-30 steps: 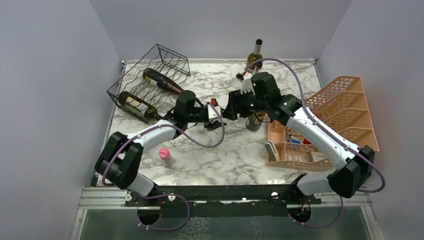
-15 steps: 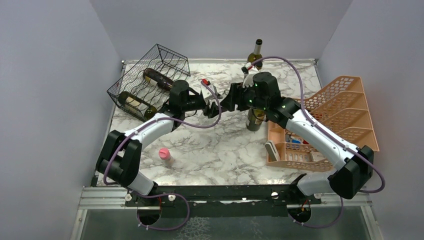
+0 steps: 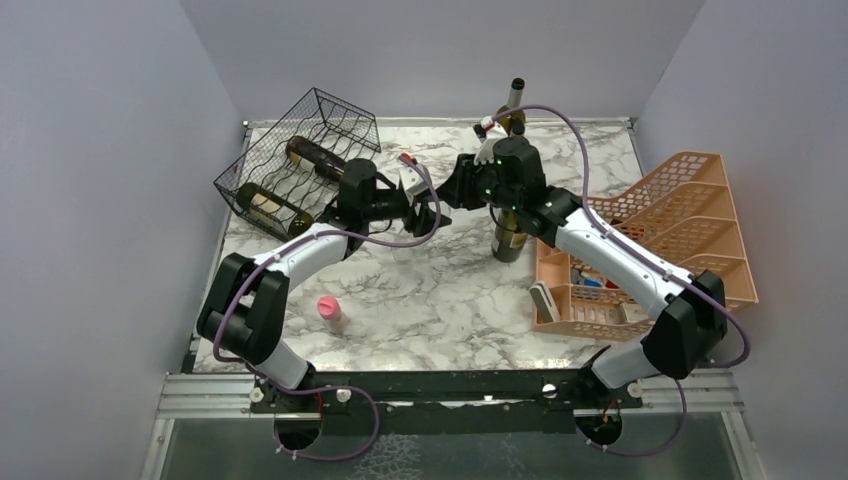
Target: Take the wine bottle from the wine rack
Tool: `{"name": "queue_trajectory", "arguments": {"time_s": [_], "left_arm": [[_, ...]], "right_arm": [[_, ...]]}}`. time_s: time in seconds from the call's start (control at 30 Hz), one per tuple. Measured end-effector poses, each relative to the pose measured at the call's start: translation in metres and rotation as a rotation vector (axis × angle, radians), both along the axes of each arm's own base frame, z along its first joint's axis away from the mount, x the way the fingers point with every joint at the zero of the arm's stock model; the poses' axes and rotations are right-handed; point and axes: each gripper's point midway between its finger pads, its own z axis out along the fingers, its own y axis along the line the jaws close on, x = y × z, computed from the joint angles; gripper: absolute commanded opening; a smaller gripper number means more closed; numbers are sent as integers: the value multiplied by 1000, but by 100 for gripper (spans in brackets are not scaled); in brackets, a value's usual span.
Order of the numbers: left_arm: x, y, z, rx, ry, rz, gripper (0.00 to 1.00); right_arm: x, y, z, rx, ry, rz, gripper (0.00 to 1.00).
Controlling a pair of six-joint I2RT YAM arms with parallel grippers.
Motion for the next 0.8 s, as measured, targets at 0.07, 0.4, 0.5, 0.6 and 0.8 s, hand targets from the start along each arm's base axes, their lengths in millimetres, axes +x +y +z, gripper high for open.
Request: {"name": "queue_trajectory", "arguments": {"time_s": [0.07,0.4,0.5,0.6,0.8], "left_arm": [[2,3,-1,0,11,9,45],[44,29,47,-103,29,128,99],[60,47,56,-127,27,189,99],[74,67,60,-145,46,264,99],[94,103,83,-200,26,423,99]], "right_arm": [[3,2,-1,2,-5,-1,10],[37,1,-7,-113,-48,-73,1],[59,-3,0,-183,-86,-126,1],[81,-5,11,-243,-122,-175,1],[126,-13,14,-331,-134,-253,1]]}}
